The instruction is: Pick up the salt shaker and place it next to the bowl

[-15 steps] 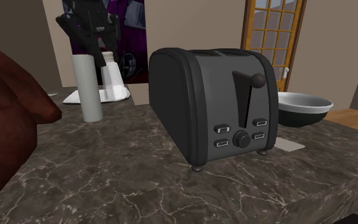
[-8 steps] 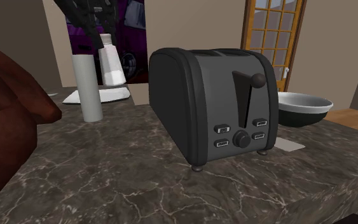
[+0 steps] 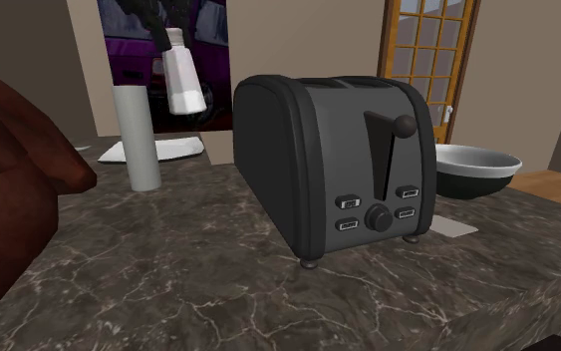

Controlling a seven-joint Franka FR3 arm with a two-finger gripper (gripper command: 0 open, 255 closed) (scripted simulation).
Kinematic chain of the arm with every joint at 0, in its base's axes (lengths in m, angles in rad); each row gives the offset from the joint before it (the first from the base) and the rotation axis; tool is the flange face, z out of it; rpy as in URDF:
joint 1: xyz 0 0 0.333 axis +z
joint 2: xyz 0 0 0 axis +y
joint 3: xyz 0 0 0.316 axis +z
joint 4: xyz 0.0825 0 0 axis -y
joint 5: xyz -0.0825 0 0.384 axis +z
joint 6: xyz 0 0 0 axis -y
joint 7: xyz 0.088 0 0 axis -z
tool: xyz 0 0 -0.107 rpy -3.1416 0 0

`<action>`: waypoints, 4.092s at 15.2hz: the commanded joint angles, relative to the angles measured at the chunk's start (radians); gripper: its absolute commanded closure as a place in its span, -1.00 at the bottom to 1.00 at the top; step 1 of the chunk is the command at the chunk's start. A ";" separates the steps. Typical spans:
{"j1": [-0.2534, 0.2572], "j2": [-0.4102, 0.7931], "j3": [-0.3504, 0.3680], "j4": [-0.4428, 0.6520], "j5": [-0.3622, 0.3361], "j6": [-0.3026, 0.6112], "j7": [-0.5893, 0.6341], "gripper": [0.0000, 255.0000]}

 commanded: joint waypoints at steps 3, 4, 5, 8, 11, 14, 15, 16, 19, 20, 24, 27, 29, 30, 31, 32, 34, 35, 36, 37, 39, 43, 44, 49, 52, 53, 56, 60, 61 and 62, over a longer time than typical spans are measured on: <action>-0.017 -0.150 -0.016 -0.202 -0.021 0.058 -0.025 1.00; -0.021 -0.187 -0.021 -0.250 -0.027 0.072 -0.033 1.00; -0.027 -0.223 -0.026 -0.296 -0.033 0.084 -0.040 1.00; -0.044 -0.327 -0.043 -0.423 -0.054 0.113 -0.066 1.00; -0.063 -0.424 -0.061 -0.533 -0.078 0.134 -0.094 1.00; -0.085 -0.518 -0.082 -0.631 -0.104 0.148 -0.125 1.00; -0.092 -0.548 -0.089 -0.661 -0.114 0.151 -0.136 1.00; -0.101 -0.577 -0.096 -0.689 -0.123 0.153 -0.148 1.00; -0.132 -0.664 -0.117 -0.768 -0.153 0.156 -0.186 1.00; -0.144 -0.692 -0.123 -0.792 -0.164 0.157 -0.200 1.00; -0.201 -0.797 -0.149 -0.877 -0.205 0.154 -0.264 1.00; -0.258 -0.868 -0.163 -0.930 -0.233 0.152 -0.324 1.00; -0.294 -0.912 -0.178 -0.959 -0.255 0.149 -0.365 1.00; -0.312 -0.932 -0.187 -0.972 -0.266 0.148 -0.387 1.00; -0.331 -0.952 -0.195 -0.984 -0.277 0.147 -0.409 1.00; -0.347 -0.971 -0.207 -0.995 -0.289 0.145 -0.431 1.00; -0.371 -1.008 -0.236 -1.013 -0.318 0.140 -0.472 1.00; -0.384 -1.025 -0.251 -1.020 -0.333 0.138 -0.495 1.00; -0.386 -1.026 -0.254 -1.034 -0.336 0.151 -0.491 1.00; -0.387 -1.027 -0.258 -1.047 -0.339 0.163 -0.488 1.00; -0.389 -1.028 -0.264 -1.073 -0.346 0.188 -0.482 1.00; -0.393 -1.026 -0.279 -1.124 -0.360 0.238 -0.469 1.00; -0.394 -1.025 -0.282 -1.136 -0.363 0.251 -0.465 1.00; -0.399 -1.016 -0.302 -1.194 -0.383 0.318 -0.449 1.00; -0.402 -1.006 -0.315 -1.227 -0.396 0.359 -0.438 1.00; -0.403 -1.003 -0.319 -1.238 -0.400 0.373 -0.435 1.00; -0.406 -0.989 -0.333 -1.268 -0.414 0.417 -0.424 1.00; -0.410 -0.966 -0.352 -1.306 -0.433 0.477 -0.410 1.00; -0.411 -0.959 -0.356 -1.315 -0.438 0.492 -0.406 1.00; -0.411 -0.952 -0.361 -1.324 -0.443 0.508 -0.402 1.00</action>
